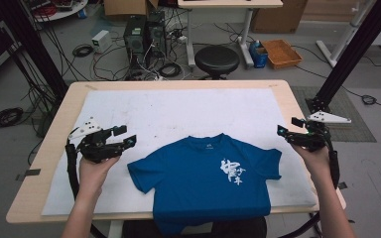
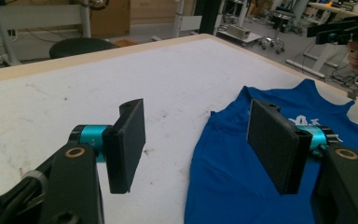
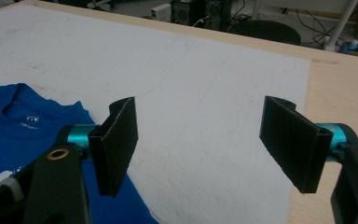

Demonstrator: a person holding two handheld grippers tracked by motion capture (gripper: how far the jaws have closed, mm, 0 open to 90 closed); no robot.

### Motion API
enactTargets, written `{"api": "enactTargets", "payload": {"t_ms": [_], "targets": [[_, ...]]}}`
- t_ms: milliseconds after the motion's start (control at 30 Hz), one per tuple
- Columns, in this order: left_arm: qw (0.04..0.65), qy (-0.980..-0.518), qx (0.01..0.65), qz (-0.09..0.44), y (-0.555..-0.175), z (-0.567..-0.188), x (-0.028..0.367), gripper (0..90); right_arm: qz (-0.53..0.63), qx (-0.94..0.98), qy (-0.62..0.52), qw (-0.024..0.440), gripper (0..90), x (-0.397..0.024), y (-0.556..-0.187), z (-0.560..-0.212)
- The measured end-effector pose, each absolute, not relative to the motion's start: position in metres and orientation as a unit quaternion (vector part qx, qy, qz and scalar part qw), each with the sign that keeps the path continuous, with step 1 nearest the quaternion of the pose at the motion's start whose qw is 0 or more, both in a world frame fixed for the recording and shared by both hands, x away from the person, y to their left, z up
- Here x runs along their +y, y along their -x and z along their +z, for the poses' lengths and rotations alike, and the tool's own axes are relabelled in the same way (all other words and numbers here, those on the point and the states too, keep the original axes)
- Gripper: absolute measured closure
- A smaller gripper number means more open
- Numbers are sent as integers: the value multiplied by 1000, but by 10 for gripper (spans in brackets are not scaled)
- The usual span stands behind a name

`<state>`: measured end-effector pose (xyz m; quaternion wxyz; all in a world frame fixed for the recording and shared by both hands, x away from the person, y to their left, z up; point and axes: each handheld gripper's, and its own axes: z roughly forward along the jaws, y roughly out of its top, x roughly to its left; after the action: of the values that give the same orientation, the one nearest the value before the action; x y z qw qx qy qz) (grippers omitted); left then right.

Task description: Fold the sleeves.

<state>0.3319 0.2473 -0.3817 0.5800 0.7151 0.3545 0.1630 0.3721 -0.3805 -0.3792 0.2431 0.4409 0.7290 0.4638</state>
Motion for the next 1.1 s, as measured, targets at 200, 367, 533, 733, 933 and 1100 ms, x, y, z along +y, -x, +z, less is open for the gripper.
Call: {"api": "enactTargets", "payload": {"t_ms": [200, 367, 533, 733, 933, 1100], "targets": [[559, -732, 350, 171, -327, -389, 255, 368, 462, 729, -442, 244, 277, -379, -374, -380], [525, -767, 353, 110, -328, -404, 262, 505, 460, 729, -444, 243, 277, -380, -375, -381], [492, -780, 380, 74, -323, -416, 261, 546, 458, 730, -445, 243, 277, -379, -375, -382], [475, -782, 396, 79, -317, -426, 257, 594, 457, 730, -446, 245, 277, -379, -375, -382], [460, -785, 410, 63, -317, -433, 257, 615, 455, 732, -444, 246, 277, -378, -375, -382], [454, -774, 439, 34, -319, -439, 258, 704, 456, 730, -445, 246, 277, -379, -375, -382]]}}
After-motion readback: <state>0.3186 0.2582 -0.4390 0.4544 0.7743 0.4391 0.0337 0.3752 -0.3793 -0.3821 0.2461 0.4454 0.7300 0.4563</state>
